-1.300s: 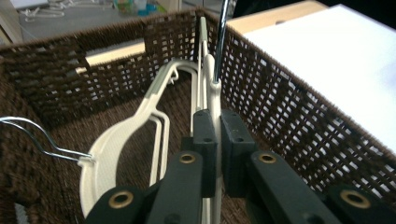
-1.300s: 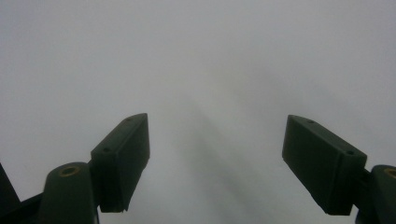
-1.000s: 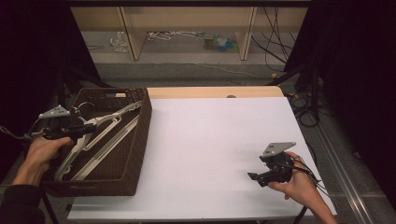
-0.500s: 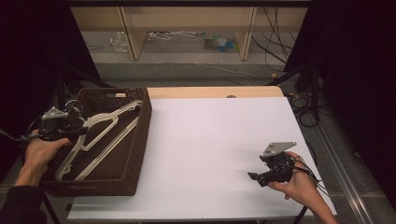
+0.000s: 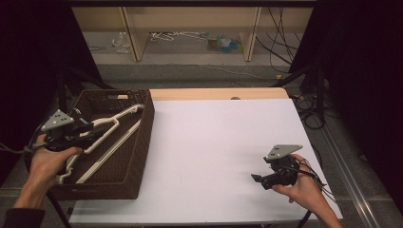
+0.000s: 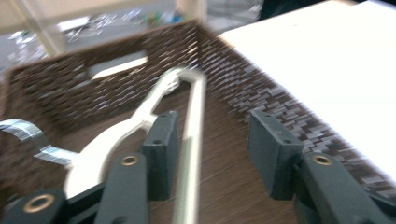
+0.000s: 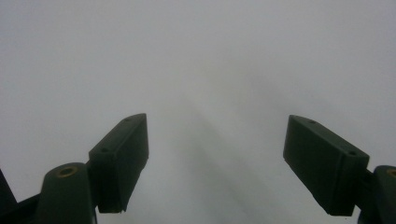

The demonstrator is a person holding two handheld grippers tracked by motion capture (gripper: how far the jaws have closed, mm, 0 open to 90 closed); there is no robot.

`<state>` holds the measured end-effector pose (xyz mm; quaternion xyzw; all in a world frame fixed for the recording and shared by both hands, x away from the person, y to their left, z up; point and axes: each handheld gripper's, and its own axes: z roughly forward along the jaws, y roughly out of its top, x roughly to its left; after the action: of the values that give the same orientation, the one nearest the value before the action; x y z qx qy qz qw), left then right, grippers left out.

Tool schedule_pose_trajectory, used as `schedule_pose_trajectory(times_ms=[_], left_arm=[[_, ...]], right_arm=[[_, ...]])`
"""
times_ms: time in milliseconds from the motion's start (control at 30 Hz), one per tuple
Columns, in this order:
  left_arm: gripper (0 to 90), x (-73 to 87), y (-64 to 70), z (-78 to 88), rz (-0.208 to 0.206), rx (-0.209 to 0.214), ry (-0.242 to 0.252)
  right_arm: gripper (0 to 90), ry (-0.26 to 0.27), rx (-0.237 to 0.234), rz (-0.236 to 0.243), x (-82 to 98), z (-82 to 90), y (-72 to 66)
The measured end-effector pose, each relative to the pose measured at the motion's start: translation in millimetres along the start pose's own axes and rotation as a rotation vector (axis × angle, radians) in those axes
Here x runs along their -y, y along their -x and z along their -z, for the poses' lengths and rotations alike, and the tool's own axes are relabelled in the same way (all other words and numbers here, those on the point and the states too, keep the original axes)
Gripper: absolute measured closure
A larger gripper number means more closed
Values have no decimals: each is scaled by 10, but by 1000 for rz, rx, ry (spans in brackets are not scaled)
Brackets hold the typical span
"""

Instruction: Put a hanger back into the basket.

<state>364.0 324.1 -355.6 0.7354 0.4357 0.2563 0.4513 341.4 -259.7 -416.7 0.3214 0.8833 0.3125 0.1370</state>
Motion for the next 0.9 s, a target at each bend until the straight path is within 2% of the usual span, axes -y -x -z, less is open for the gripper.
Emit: schedule_pose_trajectory(times_ms=[100, 133, 200, 267, 300, 333, 367, 400, 433, 500, 633, 667, 700, 733, 900], left_arm=[[484, -36, 182, 11, -20, 49, 37], [475, -48, 277, 15, -18, 69, 55], [447, -62, 402, 16, -35, 91, 74], [426, -73, 572, 11, -61, 117, 93], [411, -74, 631, 16, -57, 117, 93], [403, -75, 691, 7, -78, 125, 108], [400, -75, 757, 4, -85, 138, 111], [396, -72, 822, 1, -90, 150, 120], [391, -68, 883, -9, -101, 160, 128], [381, -51, 1004, -24, -111, 176, 134], [356, 9, 1188, -59, -123, 204, 155], [350, 33, 1239, -62, -116, 215, 160], [343, 55, 1281, -61, -125, 222, 161], [338, 75, 1316, -63, -123, 228, 162], [308, 197, 1500, -82, -151, 246, 151]], right_arm=[[227, 28, 11, -1, 6, -3, -11], [224, 16, 4, 1, 3, 8, -8], [221, 27, 10, -1, 7, 3, -20], [221, 24, 6, 1, 5, 11, -17], [218, 35, 11, 7, 4, 9, -12], [216, 58, 26, -1, 9, -3, -22], [214, 45, 16, -7, 4, 18, -23], [212, 70, 29, -9, 6, 8, -30], [207, 63, 19, -14, 2, 32, -30], [192, 92, 32, -23, 5, 49, -37], [173, 150, 38, -57, 23, 100, -61], [170, 167, 43, -51, 30, 103, -62], [169, 188, 48, -39, 42, 107, -61], [168, 189, 45, -65, 50, 127, -86], [165, 244, 44, -78, 90, 165, -139]])
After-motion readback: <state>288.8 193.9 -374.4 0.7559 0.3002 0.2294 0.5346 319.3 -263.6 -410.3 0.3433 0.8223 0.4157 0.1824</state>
